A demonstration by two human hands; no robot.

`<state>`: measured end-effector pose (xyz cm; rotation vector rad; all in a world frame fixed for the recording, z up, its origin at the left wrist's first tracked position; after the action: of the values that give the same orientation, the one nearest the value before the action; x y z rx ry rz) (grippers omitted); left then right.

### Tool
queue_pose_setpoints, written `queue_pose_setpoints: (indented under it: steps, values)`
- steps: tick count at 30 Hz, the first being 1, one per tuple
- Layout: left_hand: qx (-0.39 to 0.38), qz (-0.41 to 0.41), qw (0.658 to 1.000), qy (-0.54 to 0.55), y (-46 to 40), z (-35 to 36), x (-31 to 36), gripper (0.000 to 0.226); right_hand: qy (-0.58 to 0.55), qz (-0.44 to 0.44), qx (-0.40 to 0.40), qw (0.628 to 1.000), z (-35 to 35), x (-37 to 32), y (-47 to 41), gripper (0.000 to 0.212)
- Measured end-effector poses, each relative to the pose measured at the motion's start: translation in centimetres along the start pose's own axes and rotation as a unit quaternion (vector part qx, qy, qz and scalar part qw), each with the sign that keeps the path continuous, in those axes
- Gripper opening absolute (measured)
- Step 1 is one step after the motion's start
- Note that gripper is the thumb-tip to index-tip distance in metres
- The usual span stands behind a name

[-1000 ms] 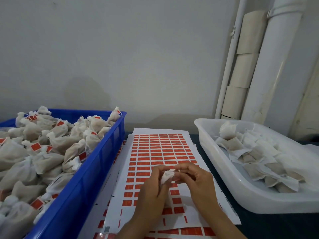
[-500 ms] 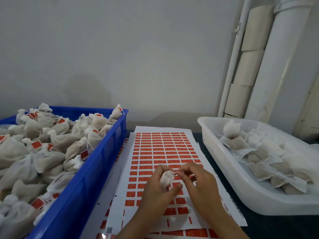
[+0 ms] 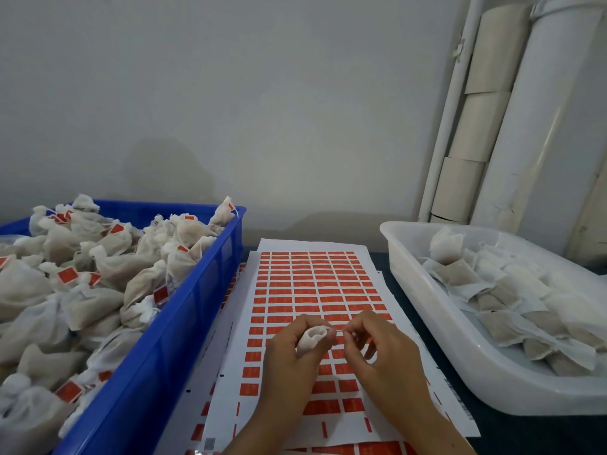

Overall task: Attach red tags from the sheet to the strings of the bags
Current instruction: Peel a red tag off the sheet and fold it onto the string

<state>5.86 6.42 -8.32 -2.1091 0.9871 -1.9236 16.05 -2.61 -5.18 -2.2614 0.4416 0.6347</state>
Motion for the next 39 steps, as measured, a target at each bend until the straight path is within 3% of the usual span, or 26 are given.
queue_pose_setpoints:
  steps: [3, 16, 23, 34, 39]
  values:
    - [0.006, -0.013, 1.0, 0.013, 0.0, -0.1, -0.2, 0.007, 0.004, -0.007, 0.013, 1.0, -0.2, -0.1, 0.0, 0.023]
    - [0.032, -0.049, 0.997, 0.058, -0.2, -0.9, 0.0, 0.003, -0.015, 0.055, 0.038, 0.998, -0.8, 2.0, -0.9, 0.03]
    - [0.037, -0.073, 0.995, 0.053, -0.5, -1.2, -0.5, 0.004, -0.033, 0.065, -0.037, 0.997, 0.4, 2.1, -0.5, 0.017]
    - [0.038, -0.074, 0.997, 0.002, -0.8, -1.8, -0.3, 0.011, -0.067, 0.104, -0.04, 0.992, 0.4, 2.6, -1.1, 0.024]
    - [-0.051, -0.039, 0.998, -0.011, -1.6, -2.2, 0.0, 0.012, -0.109, 0.105, -0.027, 0.988, 0.2, 2.7, -1.0, 0.018]
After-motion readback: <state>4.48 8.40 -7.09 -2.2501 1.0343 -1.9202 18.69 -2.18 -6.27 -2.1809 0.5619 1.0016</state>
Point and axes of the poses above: each hand's wrist, its own y-axis away from the middle knuckle, its own z-axis out of the palm, x = y × z, the point moved 6 cm from there along -y, towards the middle knuckle, and after that the axes turned 8 degrees about z, right-handed, at the moved point
